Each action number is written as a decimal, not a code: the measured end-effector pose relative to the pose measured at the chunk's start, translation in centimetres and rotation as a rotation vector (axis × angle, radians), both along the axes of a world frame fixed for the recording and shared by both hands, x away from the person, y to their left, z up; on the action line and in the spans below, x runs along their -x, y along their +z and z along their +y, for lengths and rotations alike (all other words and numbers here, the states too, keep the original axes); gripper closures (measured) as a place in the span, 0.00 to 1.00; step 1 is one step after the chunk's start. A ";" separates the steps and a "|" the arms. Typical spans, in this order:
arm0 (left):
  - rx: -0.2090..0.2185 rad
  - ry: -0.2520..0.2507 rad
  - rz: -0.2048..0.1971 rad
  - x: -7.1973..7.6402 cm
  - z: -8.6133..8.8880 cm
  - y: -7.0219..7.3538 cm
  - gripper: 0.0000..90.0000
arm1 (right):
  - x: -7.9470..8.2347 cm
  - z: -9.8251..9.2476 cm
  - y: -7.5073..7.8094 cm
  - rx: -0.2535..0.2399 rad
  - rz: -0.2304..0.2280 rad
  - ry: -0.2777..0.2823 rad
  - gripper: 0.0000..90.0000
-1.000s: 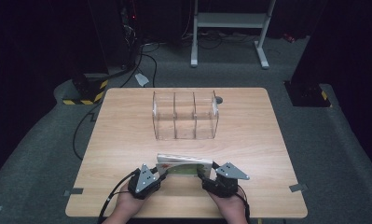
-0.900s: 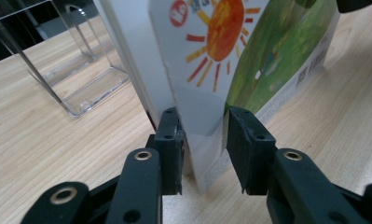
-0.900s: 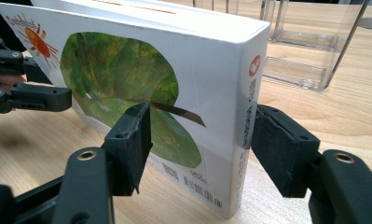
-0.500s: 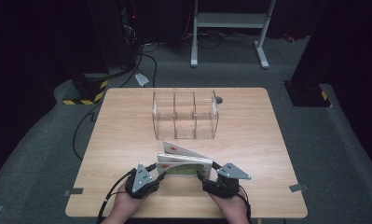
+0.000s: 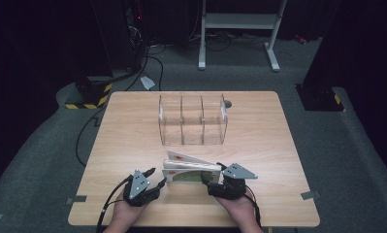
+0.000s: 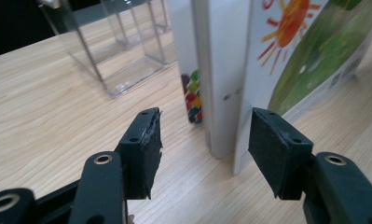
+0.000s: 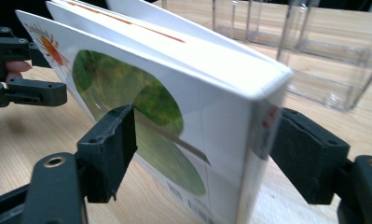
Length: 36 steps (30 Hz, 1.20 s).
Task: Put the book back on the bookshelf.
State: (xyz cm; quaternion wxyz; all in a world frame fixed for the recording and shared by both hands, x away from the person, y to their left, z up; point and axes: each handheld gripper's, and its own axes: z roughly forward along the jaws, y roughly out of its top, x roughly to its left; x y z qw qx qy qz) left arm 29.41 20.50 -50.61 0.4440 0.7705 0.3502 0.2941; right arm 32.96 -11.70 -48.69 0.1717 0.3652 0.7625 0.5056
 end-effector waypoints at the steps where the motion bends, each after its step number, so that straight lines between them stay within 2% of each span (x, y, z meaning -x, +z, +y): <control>1: 0.004 0.009 0.000 0.1 0.2 0.0 0.49 | -0.1 0.1 0.0 -0.006 -0.003 0.008 0.26; 6: 0.027 0.048 0.010 0.4 1.5 0.0 0.49 | -0.5 0.6 0.1 -0.009 -0.009 0.041 0.28; 13: 0.041 0.099 0.020 0.4 3.0 0.0 0.49 | -0.4 1.1 0.4 -0.011 -0.049 0.059 0.33; 20: 0.007 0.137 0.037 0.0 4.0 -0.4 0.49 | -0.3 1.0 0.5 -0.017 -0.062 0.072 0.42; 30: -0.052 0.170 0.098 -1.8 4.8 -1.6 0.48 | 0.3 0.5 0.5 -0.013 -0.073 0.102 0.53; 34: -0.052 0.195 0.138 -2.4 5.0 -1.9 0.48 | 0.8 0.5 0.5 -0.011 -0.077 0.106 0.57; 36: -0.050 0.199 0.141 -2.4 5.1 -1.9 0.47 | 0.9 0.4 0.5 -0.007 -0.081 0.108 0.58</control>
